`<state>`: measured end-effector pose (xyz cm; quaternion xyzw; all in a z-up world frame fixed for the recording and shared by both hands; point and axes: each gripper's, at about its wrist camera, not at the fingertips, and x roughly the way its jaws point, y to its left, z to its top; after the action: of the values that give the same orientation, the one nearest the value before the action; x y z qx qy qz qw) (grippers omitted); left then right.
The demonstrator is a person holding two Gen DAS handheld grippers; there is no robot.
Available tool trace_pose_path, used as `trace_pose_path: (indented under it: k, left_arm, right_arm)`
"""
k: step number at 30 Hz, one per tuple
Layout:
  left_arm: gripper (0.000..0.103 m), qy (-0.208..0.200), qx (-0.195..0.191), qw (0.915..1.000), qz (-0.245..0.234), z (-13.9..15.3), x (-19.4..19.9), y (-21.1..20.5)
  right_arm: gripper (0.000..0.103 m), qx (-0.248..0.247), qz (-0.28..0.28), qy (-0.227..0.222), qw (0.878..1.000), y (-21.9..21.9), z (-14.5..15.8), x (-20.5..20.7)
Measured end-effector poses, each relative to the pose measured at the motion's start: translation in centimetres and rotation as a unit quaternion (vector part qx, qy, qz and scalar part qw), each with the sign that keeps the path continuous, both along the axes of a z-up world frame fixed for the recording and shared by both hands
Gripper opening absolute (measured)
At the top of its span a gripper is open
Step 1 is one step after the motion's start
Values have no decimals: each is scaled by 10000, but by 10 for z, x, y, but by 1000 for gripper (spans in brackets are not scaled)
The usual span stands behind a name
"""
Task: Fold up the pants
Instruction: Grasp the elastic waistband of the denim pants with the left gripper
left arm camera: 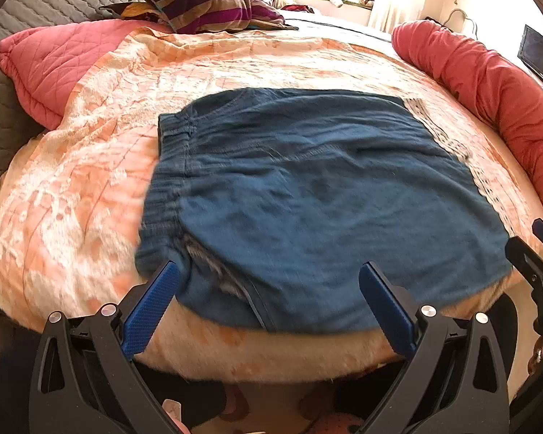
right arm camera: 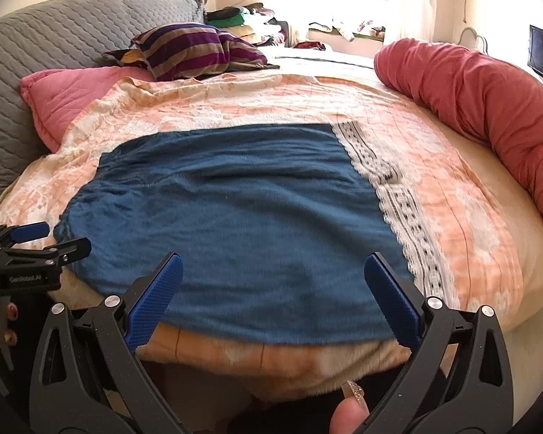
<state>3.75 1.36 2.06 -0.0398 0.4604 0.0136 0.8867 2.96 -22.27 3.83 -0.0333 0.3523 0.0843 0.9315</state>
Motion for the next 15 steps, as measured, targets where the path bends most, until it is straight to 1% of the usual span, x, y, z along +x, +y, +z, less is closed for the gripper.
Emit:
trace_pose_path:
  k: [5,8,12,15]
  left_arm:
    - [99,16,37,9998,212,9,30,19]
    - [99,-52,65,9993,369,17,52,37]
    - [99,-53,117,9981,596,23,81,65]
    - [99,44,175,9974,693,20,107,86]
  right_arm:
    - [95,16,157,-47,9999,11,9,27]
    - [95,72,288,-91,9995,19,16,45]
    - [95,82,508,-11,9987,33,21,74]
    - [95,-94,674,-3,9977,49,21,99]
